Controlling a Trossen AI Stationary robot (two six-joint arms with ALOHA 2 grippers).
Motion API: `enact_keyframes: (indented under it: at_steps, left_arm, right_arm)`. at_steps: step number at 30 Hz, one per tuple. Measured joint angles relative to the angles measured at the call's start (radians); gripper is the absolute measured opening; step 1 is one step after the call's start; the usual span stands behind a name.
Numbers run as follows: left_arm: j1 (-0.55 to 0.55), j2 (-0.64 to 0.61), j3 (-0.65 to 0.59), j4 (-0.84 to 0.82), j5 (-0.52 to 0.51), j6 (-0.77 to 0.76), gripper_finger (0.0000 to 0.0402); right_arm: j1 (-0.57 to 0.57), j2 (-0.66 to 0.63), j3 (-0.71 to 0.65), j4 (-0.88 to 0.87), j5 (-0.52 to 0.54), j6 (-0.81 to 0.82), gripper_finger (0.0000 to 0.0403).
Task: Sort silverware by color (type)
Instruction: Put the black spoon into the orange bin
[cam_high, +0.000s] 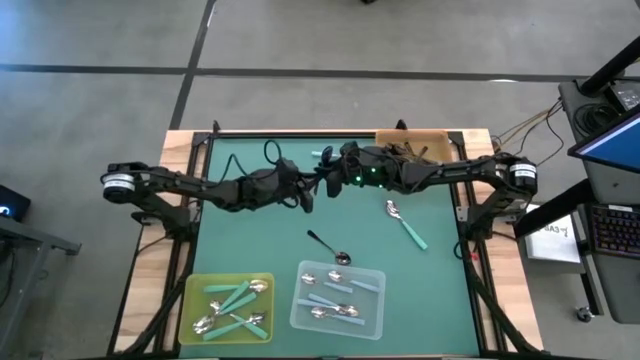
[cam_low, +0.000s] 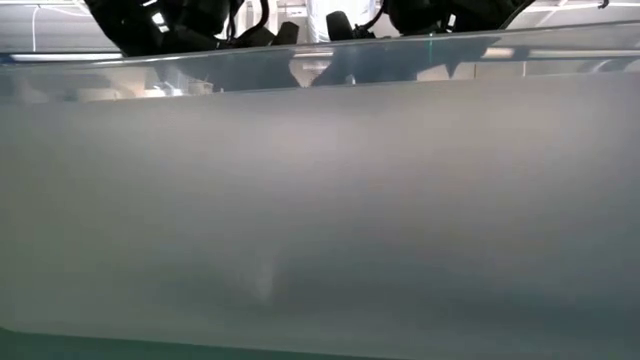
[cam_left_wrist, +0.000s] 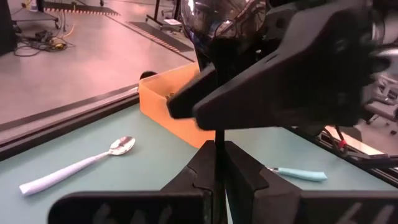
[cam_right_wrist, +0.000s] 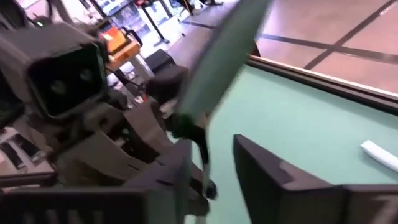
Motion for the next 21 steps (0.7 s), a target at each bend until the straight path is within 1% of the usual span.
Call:
enact_keyframes:
  at_steps: [5,6,11,14,16,19,21]
  left_arm:
    - [0.0,0.0,0.004,-0.003,0.0,0.001,0.0]
    - [0.0,0.0,0.004,-0.003,0.0,0.001,0.0]
    - [0.0,0.0,0.004,0.001,0.001,0.002,0.0003]
    - [0.0,0.001,0.004,0.004,0.003,-0.003,0.0014]
    - [0.0,0.0,0.006,0.001,0.011,-0.01,0.0023]
    - [0.0,-0.001,0.013,0.005,0.049,-0.009,0.0036]
    - [-0.001,-0.001,0.017,0.004,0.07,0.004,0.0044]
  right_arm:
    - [-0.007,0.0,0.0,-0.023,-0.008,-0.009,0.0024]
    - [-0.006,0.0,0.0,-0.023,-0.009,-0.014,0.0017]
    - [-0.008,-0.008,0.0,-0.029,-0.012,-0.039,0.001]
    - [-0.012,-0.017,0.0,-0.046,-0.019,-0.046,0.0009]
    - [-0.018,-0.025,0.0,-0.077,-0.004,-0.068,0.0008]
    - [-0.043,-0.037,0.022,-0.188,0.027,-0.095,0.0008]
    - [-0.059,-0.048,0.059,-0.287,0.077,-0.14,0.0008]
